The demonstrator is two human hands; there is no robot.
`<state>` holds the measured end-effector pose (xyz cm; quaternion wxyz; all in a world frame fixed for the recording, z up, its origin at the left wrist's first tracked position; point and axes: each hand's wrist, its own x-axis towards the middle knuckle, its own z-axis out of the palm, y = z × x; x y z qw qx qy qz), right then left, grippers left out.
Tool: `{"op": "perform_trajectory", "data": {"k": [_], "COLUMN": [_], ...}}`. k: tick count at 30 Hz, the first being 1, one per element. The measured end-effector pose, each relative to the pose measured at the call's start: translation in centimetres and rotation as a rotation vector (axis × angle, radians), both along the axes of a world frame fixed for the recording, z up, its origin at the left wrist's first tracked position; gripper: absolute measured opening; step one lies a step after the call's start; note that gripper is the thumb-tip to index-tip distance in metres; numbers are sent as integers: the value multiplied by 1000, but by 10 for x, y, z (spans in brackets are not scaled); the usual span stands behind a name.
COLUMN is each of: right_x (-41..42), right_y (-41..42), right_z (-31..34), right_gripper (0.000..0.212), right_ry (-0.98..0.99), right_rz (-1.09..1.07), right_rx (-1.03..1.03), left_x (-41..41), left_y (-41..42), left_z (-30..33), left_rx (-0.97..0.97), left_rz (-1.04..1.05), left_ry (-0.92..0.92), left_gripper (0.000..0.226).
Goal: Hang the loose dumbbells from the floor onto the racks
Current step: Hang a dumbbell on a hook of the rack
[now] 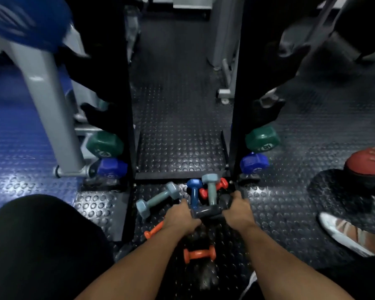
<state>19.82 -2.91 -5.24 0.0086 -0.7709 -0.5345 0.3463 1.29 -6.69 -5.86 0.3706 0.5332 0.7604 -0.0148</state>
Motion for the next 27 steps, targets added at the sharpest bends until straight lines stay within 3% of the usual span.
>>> {"op": "perform_trajectory", "data": {"k": [5,7,9,12,16,20,24,27], "right_x": [-18,-27,-35,-47,-65,-83,-111,-133], "right_y": [3,-2,-2,-1,-10,-19,-30,-32], "right_z": [64,95,123,161,196,212,226,239], "right_gripper": [60,52,43,48,43,33,52,58], "right_ry": [91,161,231,343,842,1181,1335,1376], "right_rz": [16,35,72,128,-70,-160,-136,9], "right_rx": [95,138,204,290,119,-55,-155,-148], "left_x": [-20,-32,-45,-72,-108,-145,-183,-206], "left_y": [-1,-3,-7,-15,-30,-48,-63,-68], "left_z": [74,107,139,174,202,221,238,254], "left_rx": [193,253,318,403,530,672,724,777], "left_rz": [-19,-15,8,39,72,140,352,477], "left_ry": [100,135,127,99,70,92,40,-3], "left_gripper": [60,64,62,52,68,78,75,55]}}
